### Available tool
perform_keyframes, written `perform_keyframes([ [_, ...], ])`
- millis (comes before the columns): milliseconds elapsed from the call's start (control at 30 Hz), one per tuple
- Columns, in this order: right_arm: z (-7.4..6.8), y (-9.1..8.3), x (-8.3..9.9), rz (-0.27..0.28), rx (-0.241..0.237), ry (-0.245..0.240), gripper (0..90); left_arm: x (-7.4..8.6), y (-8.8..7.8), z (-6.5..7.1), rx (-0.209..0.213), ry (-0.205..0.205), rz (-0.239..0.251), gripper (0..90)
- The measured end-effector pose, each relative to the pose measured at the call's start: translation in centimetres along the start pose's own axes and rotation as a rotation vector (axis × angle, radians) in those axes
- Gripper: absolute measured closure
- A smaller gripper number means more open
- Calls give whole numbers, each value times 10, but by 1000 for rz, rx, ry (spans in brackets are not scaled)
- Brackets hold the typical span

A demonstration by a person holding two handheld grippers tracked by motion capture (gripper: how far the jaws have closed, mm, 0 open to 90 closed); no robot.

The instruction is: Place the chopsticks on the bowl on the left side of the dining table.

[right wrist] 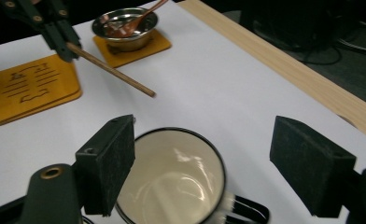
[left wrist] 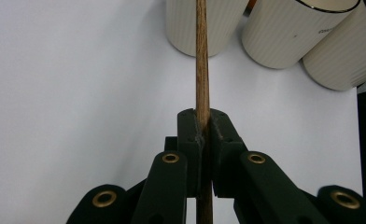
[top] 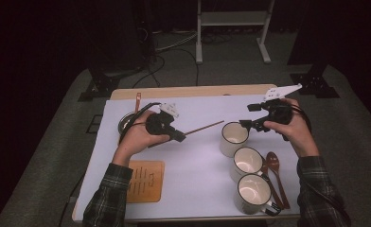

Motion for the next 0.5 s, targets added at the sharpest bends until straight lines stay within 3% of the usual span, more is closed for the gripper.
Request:
perform_keyframes([
  [467,37,-17,30,0,151,100,214,7,-7,-15,-38,-40,3,842],
  [500,39,-17,33,0,155,110,213,8,-8,-18,-56,-40,2,842],
])
Point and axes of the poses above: each handheld gripper's, and its own axes: y roughly forward along the jaws, x roughly out of its underside, z roughly to its right, the point moved 8 cm from there along y, roughly forward along the jaws, and after that the axes turned 9 degrees about -y, right-handed, at the moved point
